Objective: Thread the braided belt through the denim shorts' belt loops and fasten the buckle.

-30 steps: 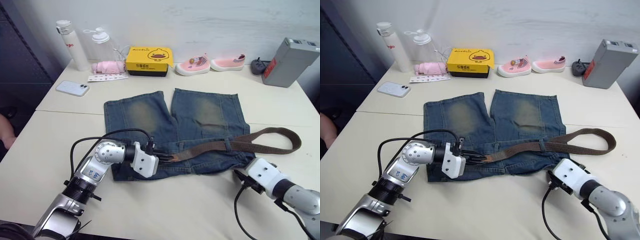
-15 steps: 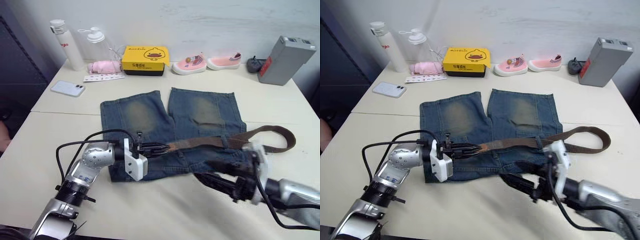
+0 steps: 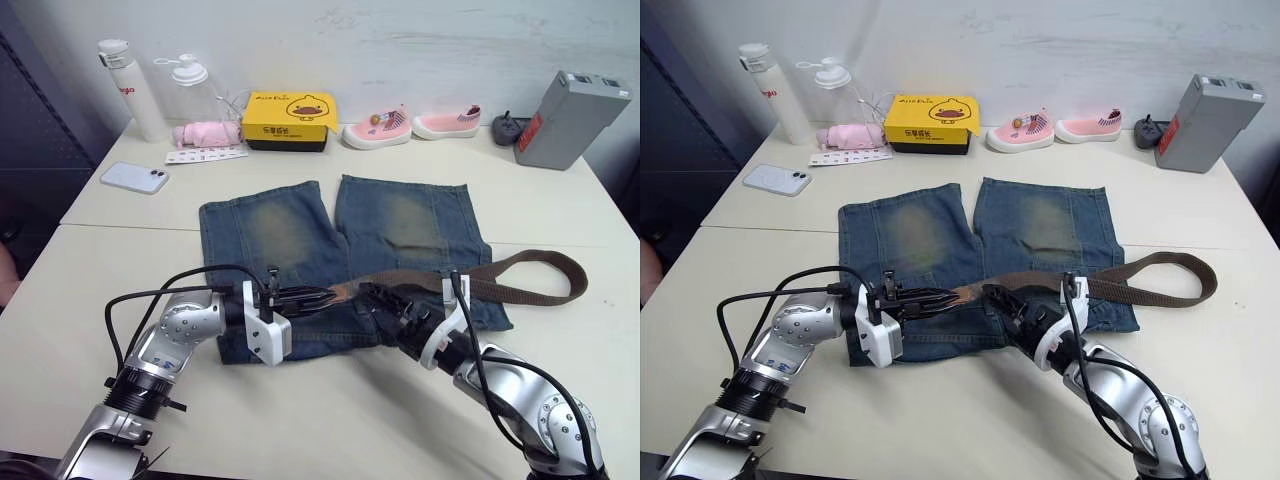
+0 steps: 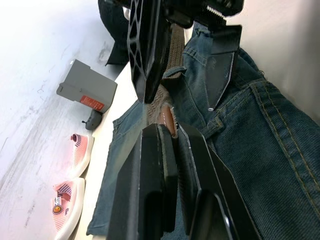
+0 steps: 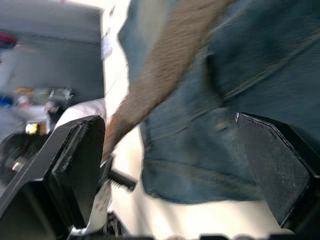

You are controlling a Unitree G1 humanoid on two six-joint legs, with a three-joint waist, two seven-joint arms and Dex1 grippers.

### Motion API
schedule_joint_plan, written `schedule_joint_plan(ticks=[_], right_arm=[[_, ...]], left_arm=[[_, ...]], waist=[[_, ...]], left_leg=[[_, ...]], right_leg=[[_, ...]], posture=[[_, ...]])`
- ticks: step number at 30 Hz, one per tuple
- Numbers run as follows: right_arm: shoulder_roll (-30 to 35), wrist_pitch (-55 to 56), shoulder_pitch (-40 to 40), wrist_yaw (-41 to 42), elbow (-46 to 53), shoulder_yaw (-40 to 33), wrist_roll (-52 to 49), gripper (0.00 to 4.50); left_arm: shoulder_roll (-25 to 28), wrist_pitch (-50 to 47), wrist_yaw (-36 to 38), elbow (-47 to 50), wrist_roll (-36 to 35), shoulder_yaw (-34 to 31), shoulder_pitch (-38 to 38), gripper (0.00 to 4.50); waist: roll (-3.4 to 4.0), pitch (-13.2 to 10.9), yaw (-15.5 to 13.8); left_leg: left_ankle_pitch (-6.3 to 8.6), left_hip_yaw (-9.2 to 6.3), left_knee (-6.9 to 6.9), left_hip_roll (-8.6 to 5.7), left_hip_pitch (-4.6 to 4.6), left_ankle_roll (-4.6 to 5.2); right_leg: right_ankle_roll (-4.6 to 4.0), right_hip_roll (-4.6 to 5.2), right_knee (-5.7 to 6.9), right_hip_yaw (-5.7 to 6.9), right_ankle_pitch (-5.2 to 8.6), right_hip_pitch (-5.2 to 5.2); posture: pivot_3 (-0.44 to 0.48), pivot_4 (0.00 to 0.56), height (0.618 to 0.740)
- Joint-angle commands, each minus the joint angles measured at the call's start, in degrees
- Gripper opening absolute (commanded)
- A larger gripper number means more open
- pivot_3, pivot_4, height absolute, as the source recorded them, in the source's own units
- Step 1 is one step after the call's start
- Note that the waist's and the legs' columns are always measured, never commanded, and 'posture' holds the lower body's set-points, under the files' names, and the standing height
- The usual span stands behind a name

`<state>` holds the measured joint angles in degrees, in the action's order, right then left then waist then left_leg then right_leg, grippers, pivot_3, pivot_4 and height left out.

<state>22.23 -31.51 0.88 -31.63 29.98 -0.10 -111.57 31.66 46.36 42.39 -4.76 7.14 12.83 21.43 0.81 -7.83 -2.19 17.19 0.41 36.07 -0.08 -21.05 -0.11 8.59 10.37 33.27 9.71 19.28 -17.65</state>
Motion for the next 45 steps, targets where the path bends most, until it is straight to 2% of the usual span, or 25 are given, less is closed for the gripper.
schedule_joint_plan(ticks=[1,6,8,10,12,14,19,22,25,30,38,42,45], right_arm=[[-0.8,1.3,-1.0,-0.5,1.2,-1.7,-1.4,3.15],[-2.5,2.9,-2.9,0.0,-0.4,-2.3,-0.9,0.77],[-3.3,3.1,-3.4,0.1,-0.5,-1.8,-0.4,0.07],[-3.9,3.3,-3.6,0.1,-0.5,-1.6,0.0,0.07],[-4.6,3.8,-3.9,0.7,-0.6,-1.9,1.4,0.00],[-4.8,4.1,-4.1,1.8,-0.8,-2.9,3.2,0.00],[-4.1,5.4,-3.4,6.1,-2.0,-8.3,6.5,0.00],[-2.9,5.1,-3.2,11.1,-4.8,-11.4,10.6,0.00],[-3.1,4.8,-2.5,13.6,-6.7,-11.7,13.9,0.00],[-4.4,4.0,-0.3,17.6,-6.8,-9.1,21.6,0.00],[-7.4,1.7,0.7,21.4,-4.8,-2.1,32.7,0.00],[-9.2,1.2,-0.2,21.8,-4.8,0.0,38.3,0.00],[-10.3,1.1,-0.5,22.4,-4.5,-0.6,40.0,0.00]], left_arm=[[1.0,1.1,-0.5,1.5,0.1,0.5,-1.0,0.00],[1.4,0.5,0.1,2.5,-1.3,1.2,-1.0,0.00],[1.5,0.3,0.0,2.5,-1.0,1.2,-0.9,0.00],[1.6,-1.1,0.6,2.6,-1.6,1.5,-0.7,0.00],[1.2,-4.5,0.9,3.5,-3.5,1.2,-0.9,0.90],[1.3,-8.1,1.3,4.5,-4.8,0.9,-1.7,1.55],[3.7,-15.3,3.3,8.5,-9.3,-0.8,-6.0,3.89],[4.2,-29.4,2.1,13.4,-17.9,-5.1,-9.9,3.89],[5.4,-35.4,1.6,17.2,-19.9,-7.9,-13.4,3.89],[5.6,-39.6,0.4,21.1,-19.8,-9.9,-16.9,3.89],[5.1,-43.2,1.4,23.1,-20.6,-10.5,-16.3,3.89],[5.1,-49.8,3.8,25.9,-26.5,-10.7,-17.1,3.89],[5.7,-52.3,5.0,25.9,-27.9,-11.2,-17.1,3.89]], waist=[[0.06,0.0,0.3],[0.10,0.0,0.8],[0.11,0.0,0.8],[0.11,0.0,0.9],[0.12,0.0,0.8],[0.12,0.0,0.8],[0.18,0.0,0.9],[0.19,0.0,0.8],[0.19,0.0,0.8],[0.29,0.1,0.9],[0.29,0.1,0.9],[0.29,0.1,1.1],[0.30,0.1,1.2]], left_leg=[[0.00,0.00,0.00,-0.01,0.00,0.01],[0.01,-0.01,-0.01,0.02,0.01,0.00],[0.01,0.01,-0.01,0.02,0.01,0.00],[0.01,0.01,-0.02,0.04,0.01,0.00],[0.01,0.04,-0.03,0.05,-0.01,0.00],[0.01,0.07,-0.02,0.04,-0.04,0.00],[0.01,0.15,-0.07,0.06,-0.03,0.00],[0.01,0.15,-0.09,0.07,-0.08,0.00],[0.01,0.14,-0.07,0.07,-0.09,0.00],[0.01,0.23,-0.11,0.08,-0.05,0.00],[0.06,0.23,-0.13,0.09,-0.05,-0.04],[0.07,0.22,-0.14,0.16,-0.03,-0.08],[0.07,0.22,-0.15,0.23,0.01,-0.13]], right_leg=[[0.00,0.02,0.07,-0.02,0.00,-0.02],[0.00,0.01,0.21,-0.03,0.00,-0.11],[0.00,0.02,0.21,-0.05,0.00,-0.14],[0.00,0.01,0.27,-0.06,0.00,-0.19],[0.00,0.01,0.37,-0.07,0.00,-0.29],[0.00,0.03,0.38,-0.16,0.00,-0.34],[0.00,0.00,0.49,-0.32,0.00,-0.51],[0.00,0.02,0.52,-0.47,0.00,-0.66],[0.00,0.02,0.54,-0.51,0.00,-0.69],[0.00,0.02,0.55,-0.54,0.00,-0.75],[0.00,0.02,0.55,-0.56,0.00,-0.81],[-0.01,0.00,0.55,-0.56,0.00,-0.85],[-0.02,-0.06,0.55,-0.56,0.01,-0.85]], posture=[[0.000,0.150,0.683],[0.000,0.150,0.683],[0.000,0.150,0.683],[0.000,0.150,0.683],[0.000,0.150,0.683],[0.000,0.150,0.683],[0.000,0.150,0.683],[0.000,0.150,0.683],[0.000,0.150,0.683],[0.000,0.150,0.683],[0.000,0.150,0.683],[0.000,0.150,0.683],[0.000,0.150,0.683]])
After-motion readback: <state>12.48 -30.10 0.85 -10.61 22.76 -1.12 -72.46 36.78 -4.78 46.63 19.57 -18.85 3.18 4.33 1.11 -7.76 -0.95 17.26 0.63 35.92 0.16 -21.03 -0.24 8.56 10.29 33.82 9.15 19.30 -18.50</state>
